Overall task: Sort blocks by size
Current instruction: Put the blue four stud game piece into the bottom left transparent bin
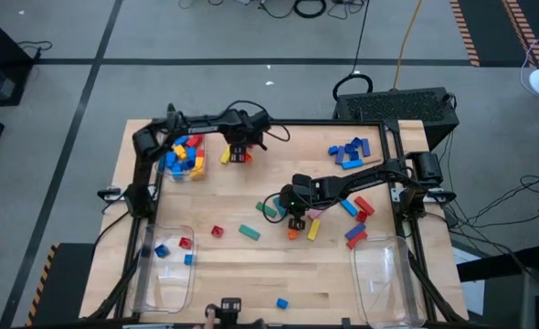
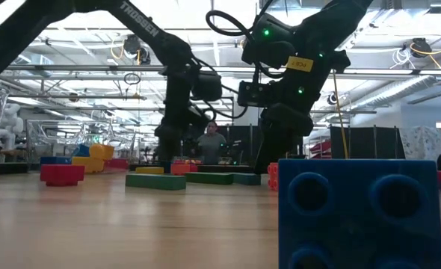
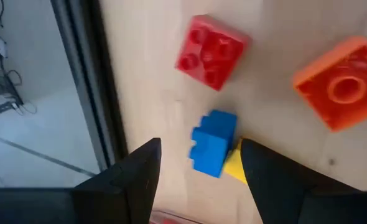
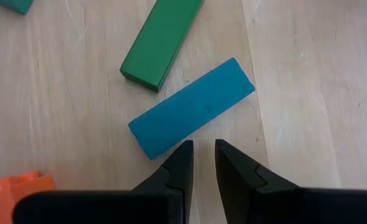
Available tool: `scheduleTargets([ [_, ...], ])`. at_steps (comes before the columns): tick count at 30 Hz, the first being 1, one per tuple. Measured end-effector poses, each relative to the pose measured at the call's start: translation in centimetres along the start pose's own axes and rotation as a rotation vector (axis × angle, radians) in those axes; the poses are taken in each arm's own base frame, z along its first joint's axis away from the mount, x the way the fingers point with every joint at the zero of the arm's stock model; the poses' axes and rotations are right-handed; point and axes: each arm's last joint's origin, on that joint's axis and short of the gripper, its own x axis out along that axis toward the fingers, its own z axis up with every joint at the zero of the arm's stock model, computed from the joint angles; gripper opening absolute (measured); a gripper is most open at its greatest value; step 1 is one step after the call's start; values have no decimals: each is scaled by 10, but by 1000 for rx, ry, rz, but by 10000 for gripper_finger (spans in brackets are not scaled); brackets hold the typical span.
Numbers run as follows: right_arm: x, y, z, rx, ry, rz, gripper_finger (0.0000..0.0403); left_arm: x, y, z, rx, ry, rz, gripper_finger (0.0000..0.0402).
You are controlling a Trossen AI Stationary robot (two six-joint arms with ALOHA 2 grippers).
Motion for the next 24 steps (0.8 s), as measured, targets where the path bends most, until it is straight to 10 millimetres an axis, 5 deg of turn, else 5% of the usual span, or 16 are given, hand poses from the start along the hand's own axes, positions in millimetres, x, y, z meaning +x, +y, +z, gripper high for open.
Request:
scheduleTargets([
  [12,0,0,0,0,2,0,52,8,13,-10,-99,-40,-113,221],
  [24,0,0,-2,1,18,-2,52,40,5,-4,-85,35,-147,221],
])
